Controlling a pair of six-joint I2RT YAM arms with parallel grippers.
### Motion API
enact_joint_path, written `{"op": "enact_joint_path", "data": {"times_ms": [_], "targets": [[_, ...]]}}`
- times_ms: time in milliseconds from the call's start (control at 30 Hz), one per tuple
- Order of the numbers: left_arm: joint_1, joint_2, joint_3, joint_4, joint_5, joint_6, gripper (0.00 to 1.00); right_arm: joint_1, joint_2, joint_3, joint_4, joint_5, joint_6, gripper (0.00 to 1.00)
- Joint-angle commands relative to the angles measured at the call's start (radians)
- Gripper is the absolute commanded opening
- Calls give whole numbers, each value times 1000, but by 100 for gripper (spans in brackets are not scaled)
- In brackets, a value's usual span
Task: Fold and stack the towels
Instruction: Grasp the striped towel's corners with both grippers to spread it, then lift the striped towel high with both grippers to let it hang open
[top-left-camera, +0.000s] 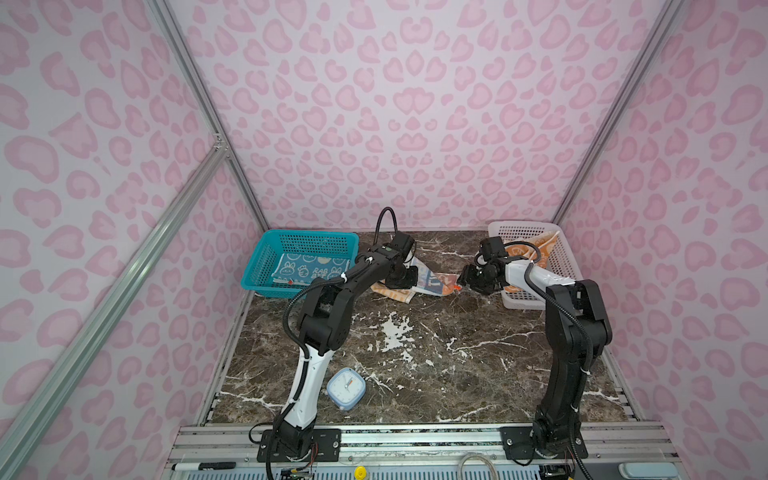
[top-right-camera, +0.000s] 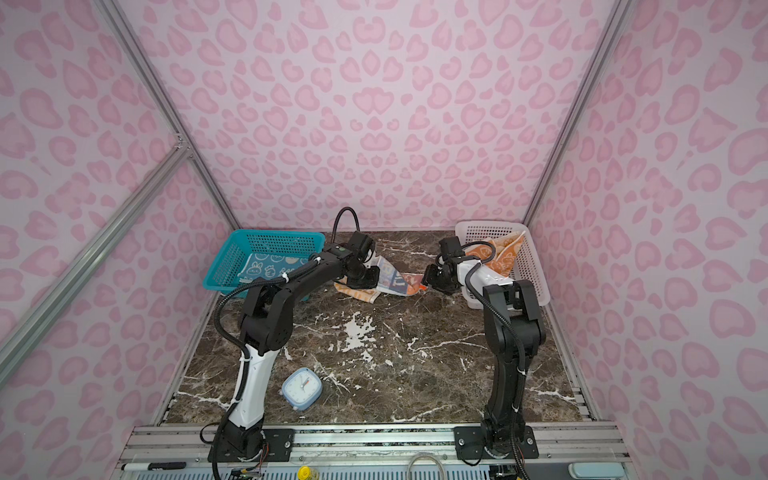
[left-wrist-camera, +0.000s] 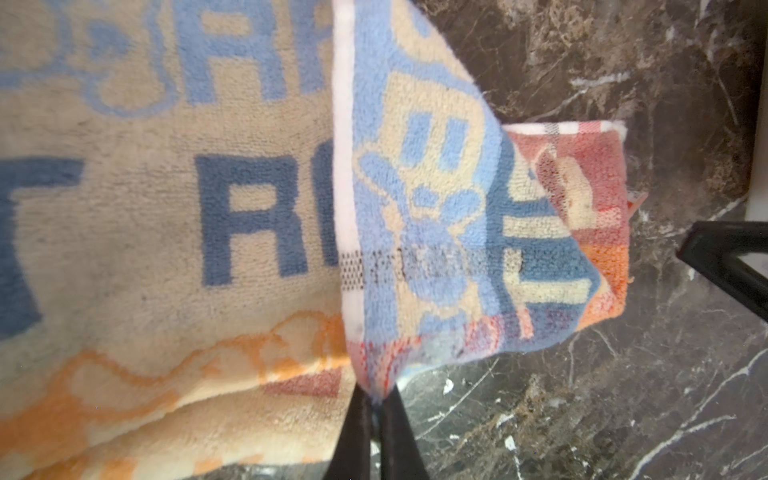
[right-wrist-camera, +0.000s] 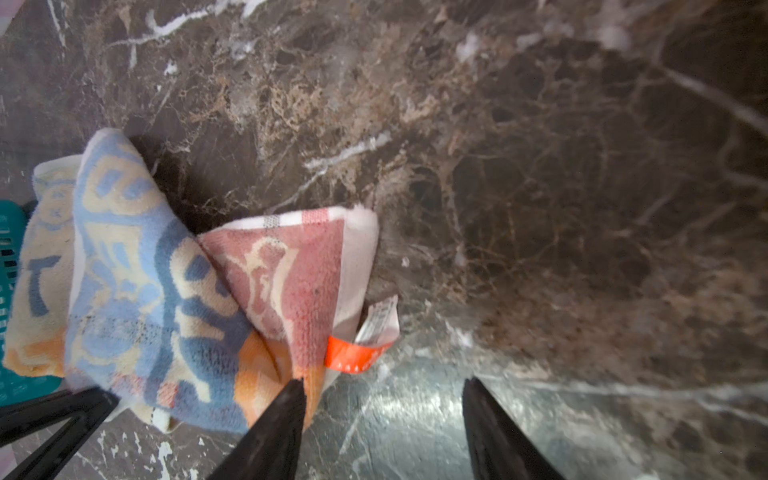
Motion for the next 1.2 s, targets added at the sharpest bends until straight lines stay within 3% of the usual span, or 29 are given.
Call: {"op": "enact_joint_path", "data": {"times_ms": [0, 467, 667, 900, 1167], "targets": [[2, -93, -7, -26, -8, 5, 3, 5, 48, 35, 0, -21, 22, 63], [5, -112, -57, -13, -8, 8, 3, 57, 202, 180, -40, 16, 23, 52], [8, -107, -58, -12, -9, 11, 3, 75, 197, 131, -36, 42, 31, 36], [22, -109, -49, -17, 0, 7, 3, 73, 142, 112, -40, 51, 28, 0], [67, -185, 34, -35, 22, 4, 3, 74, -8, 228, -174, 112, -33, 0]]}}
